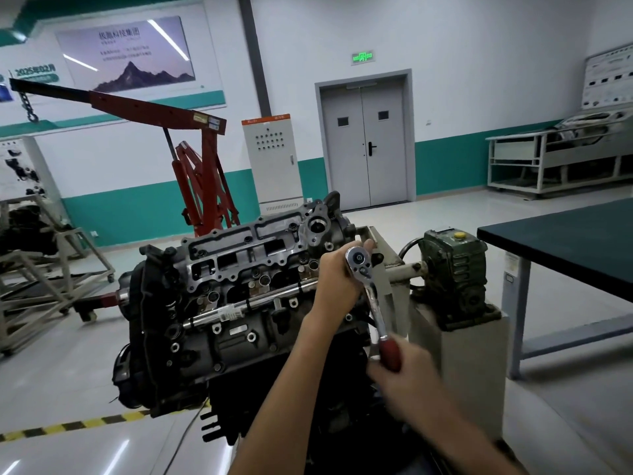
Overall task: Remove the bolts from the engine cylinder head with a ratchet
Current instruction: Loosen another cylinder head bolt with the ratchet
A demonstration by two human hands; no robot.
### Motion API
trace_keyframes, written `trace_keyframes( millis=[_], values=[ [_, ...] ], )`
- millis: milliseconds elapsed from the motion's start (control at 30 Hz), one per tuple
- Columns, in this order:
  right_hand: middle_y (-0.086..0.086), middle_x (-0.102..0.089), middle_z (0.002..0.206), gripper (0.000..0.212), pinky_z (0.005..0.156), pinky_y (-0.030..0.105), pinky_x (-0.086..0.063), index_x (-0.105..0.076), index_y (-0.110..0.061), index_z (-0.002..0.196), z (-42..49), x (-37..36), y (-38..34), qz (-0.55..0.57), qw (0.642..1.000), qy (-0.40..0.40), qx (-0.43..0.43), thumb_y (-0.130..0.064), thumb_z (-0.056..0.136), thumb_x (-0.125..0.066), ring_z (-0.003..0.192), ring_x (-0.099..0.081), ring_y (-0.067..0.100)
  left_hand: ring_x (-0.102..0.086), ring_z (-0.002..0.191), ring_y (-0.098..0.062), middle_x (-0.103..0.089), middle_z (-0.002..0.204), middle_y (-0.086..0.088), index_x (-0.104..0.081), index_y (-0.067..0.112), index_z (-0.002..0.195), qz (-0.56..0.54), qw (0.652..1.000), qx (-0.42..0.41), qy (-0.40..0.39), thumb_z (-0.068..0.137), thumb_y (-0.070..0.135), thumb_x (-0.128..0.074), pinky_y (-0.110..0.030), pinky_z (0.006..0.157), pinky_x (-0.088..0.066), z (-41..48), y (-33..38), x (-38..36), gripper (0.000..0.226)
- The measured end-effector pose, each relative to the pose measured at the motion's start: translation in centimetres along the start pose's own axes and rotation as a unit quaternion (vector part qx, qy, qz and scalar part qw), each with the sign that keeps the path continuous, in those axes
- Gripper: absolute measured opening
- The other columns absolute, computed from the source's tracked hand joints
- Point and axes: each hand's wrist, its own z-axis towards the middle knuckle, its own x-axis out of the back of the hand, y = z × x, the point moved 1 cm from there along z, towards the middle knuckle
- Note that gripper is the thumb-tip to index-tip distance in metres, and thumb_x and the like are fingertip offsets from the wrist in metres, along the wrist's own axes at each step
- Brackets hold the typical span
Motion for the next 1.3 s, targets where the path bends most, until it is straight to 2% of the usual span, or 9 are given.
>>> trace_keyframes(
  millis=[133, 300, 467, 633, 800, 967, 1067, 1133, 1300],
  values=[
    [0.006, -0.048, 0.052, 0.013, 0.045, 0.026, -0.039, -0.050, -0.015, 0.072, -1.3, -5.9, -1.9, 0.182, 0.981, 0.001, -0.063, -0.009, 0.076, -0.061, 0.042, -0.046, 0.018, -0.029, 0.046, -0.001, -0.027, 0.052, 0.016, -0.030, 0.029, 0.057, 0.022, 1.000, -0.011, 0.000, 0.095, 0.008, -0.057, -0.007, 0.051, -0.026, 0.0, 0.3, 0.1, 0.051],
    [-0.004, -0.049, 0.053, 0.021, 0.046, 0.013, -0.037, -0.047, -0.017, 0.066, 1.6, 1.9, 0.5, -0.058, 0.996, -0.058, 0.024, -0.005, 0.076, -0.061, 0.046, -0.046, 0.005, -0.031, 0.047, -0.004, -0.035, 0.048, 0.014, -0.035, 0.021, 0.053, 0.051, 0.994, 0.000, -0.095, 0.095, 0.012, -0.059, -0.015, 0.050, -0.028, 0.6, -0.2, 1.5, 0.049],
    [0.003, -0.058, 0.077, 0.012, 0.066, 0.025, -0.050, -0.054, -0.011, 0.091, 7.1, 9.0, 0.8, -0.285, 0.946, -0.103, 0.119, -0.019, 0.084, -0.061, 0.068, -0.058, 0.018, -0.033, 0.048, -0.004, -0.040, 0.050, 0.008, -0.043, 0.012, 0.054, 0.045, 0.991, 0.028, -0.120, 0.094, 0.009, -0.058, -0.014, 0.053, -0.030, 0.8, 0.1, 1.7, 0.043],
    [0.000, -0.054, 0.060, 0.018, 0.052, 0.010, -0.040, -0.051, -0.017, 0.074, 1.5, 2.5, 1.0, -0.117, 0.992, 0.004, 0.036, -0.008, 0.077, -0.066, 0.053, -0.052, 0.003, -0.030, 0.047, -0.003, -0.034, 0.050, 0.013, -0.034, 0.024, 0.055, 0.007, 0.999, 0.025, -0.035, 0.097, 0.009, -0.054, -0.019, 0.050, -0.027, -0.2, 0.4, 0.6, 0.049],
    [-0.005, -0.049, 0.054, 0.021, 0.042, 0.010, -0.035, -0.047, -0.021, 0.071, -1.1, -6.1, -2.0, 0.112, 0.992, 0.050, -0.028, -0.009, 0.080, -0.060, 0.043, -0.049, 0.003, -0.028, 0.048, -0.005, -0.029, 0.052, 0.008, -0.034, 0.010, 0.058, 0.038, 0.999, 0.030, -0.014, 0.098, 0.012, -0.053, -0.019, 0.050, -0.026, -0.2, 0.3, 0.3, 0.045],
    [0.000, -0.050, 0.057, 0.019, 0.046, 0.018, -0.041, -0.047, -0.017, 0.072, 1.4, 1.4, 0.7, -0.067, 0.996, -0.038, 0.044, -0.006, 0.080, -0.059, 0.044, -0.047, 0.003, -0.030, 0.048, -0.004, -0.035, 0.047, 0.015, -0.033, 0.022, 0.054, 0.041, 0.995, 0.036, -0.088, 0.095, 0.012, -0.058, -0.016, 0.052, -0.028, 0.3, 0.4, 1.2, 0.049],
    [0.003, -0.061, 0.074, 0.011, 0.060, 0.025, -0.053, -0.053, -0.011, 0.091, 5.9, 7.8, 1.3, -0.241, 0.958, -0.113, 0.105, -0.015, 0.084, -0.060, 0.059, -0.058, 0.007, -0.031, 0.051, -0.007, -0.039, 0.051, 0.006, -0.040, 0.009, 0.055, 0.070, 0.986, 0.039, -0.147, 0.093, 0.010, -0.060, -0.020, 0.053, -0.030, 1.0, 0.4, 1.9, 0.044],
    [-0.005, -0.061, 0.076, 0.018, 0.056, 0.013, -0.047, -0.053, -0.012, 0.101, 7.9, 9.9, 0.7, -0.317, 0.927, -0.113, 0.165, -0.017, 0.085, -0.060, 0.060, -0.055, 0.000, -0.032, 0.053, -0.010, -0.041, 0.053, 0.000, -0.043, 0.005, 0.056, 0.069, 0.983, 0.049, -0.160, 0.092, 0.006, -0.059, -0.025, 0.055, -0.031, 1.1, 0.3, 2.1, 0.040],
    [0.004, -0.055, 0.068, 0.013, 0.058, 0.023, -0.051, -0.051, -0.013, 0.087, 3.6, 5.3, 1.9, -0.195, 0.977, -0.039, 0.076, -0.014, 0.082, -0.063, 0.056, -0.055, 0.009, -0.031, 0.049, -0.005, -0.038, 0.051, 0.010, -0.038, 0.023, 0.055, 0.028, 0.998, 0.020, -0.061, 0.096, 0.011, -0.056, -0.018, 0.051, -0.029, -0.2, 0.5, 1.1, 0.046]
  ],
)
